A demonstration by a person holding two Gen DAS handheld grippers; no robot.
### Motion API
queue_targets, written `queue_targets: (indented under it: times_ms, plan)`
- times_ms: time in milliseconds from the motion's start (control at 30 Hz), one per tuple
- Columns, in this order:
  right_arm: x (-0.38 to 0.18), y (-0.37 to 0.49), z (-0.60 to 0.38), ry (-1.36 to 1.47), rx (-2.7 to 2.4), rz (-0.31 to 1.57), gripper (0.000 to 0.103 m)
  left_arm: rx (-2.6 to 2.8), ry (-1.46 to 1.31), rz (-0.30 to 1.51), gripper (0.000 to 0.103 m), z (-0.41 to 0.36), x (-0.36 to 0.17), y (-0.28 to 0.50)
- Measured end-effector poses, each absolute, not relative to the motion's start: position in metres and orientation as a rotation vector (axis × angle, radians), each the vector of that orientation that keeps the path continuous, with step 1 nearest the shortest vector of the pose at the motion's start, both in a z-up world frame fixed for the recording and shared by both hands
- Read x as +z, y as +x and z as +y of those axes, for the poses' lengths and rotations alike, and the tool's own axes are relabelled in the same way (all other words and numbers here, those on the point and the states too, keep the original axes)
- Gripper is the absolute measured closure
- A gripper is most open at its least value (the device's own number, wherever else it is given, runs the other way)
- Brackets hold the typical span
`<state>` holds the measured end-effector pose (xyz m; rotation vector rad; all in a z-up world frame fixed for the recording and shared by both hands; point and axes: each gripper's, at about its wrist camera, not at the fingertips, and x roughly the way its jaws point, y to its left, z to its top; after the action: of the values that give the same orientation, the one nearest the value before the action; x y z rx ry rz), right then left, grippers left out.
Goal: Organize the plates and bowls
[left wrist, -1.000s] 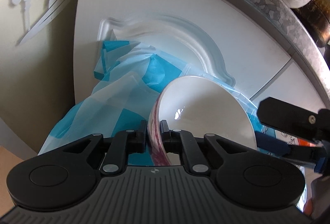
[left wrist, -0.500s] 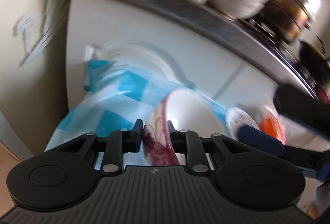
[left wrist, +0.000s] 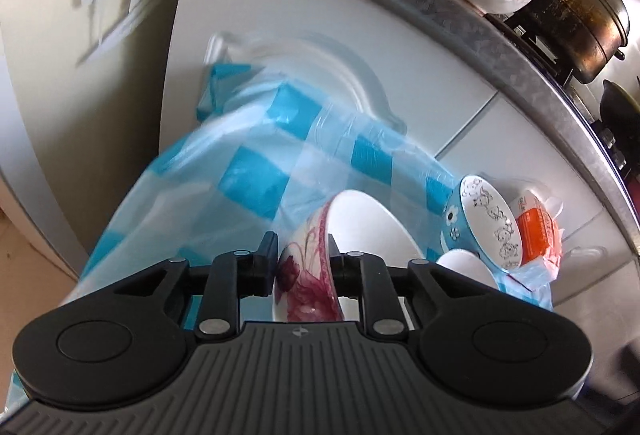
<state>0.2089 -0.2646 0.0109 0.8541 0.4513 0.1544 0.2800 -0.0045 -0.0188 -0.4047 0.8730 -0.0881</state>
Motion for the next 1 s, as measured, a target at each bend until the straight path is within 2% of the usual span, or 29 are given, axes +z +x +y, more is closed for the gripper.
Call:
queue_targets:
  times_ms: [200,433,700,833,933,1000]
  plan:
    - [-0.047,0.212,-0.252,1.040,0.185,0.512,0.012,-0.092,-0.419,0.888,0.085,-0.002,-0.028,0.276]
    - [-0.047,0.241,-0.229,1.064,0.248,0.523,0.018,-0.120,-0.411,0.873,0.085,-0.002,-0.030,0.275]
    - [-0.077,0.270,-0.223,1.230,0.312,0.514,0.017,-0.150,-0.408,0.862,0.085,-0.002,-0.032,0.272]
    - [-0.078,0.272,-0.223,1.213,0.298,0.501,0.018,-0.159,-0.417,0.856,0.083,0.000,-0.031,0.271]
    - [-0.072,0.270,-0.218,1.152,0.266,0.499,0.025,-0.161,-0.411,0.850,0.083,0.000,-0.031,0.267]
    - [-0.068,0.268,-0.213,1.099,0.244,0.495,0.026,-0.167,-0.417,0.849,0.083,0.001,-0.031,0.264]
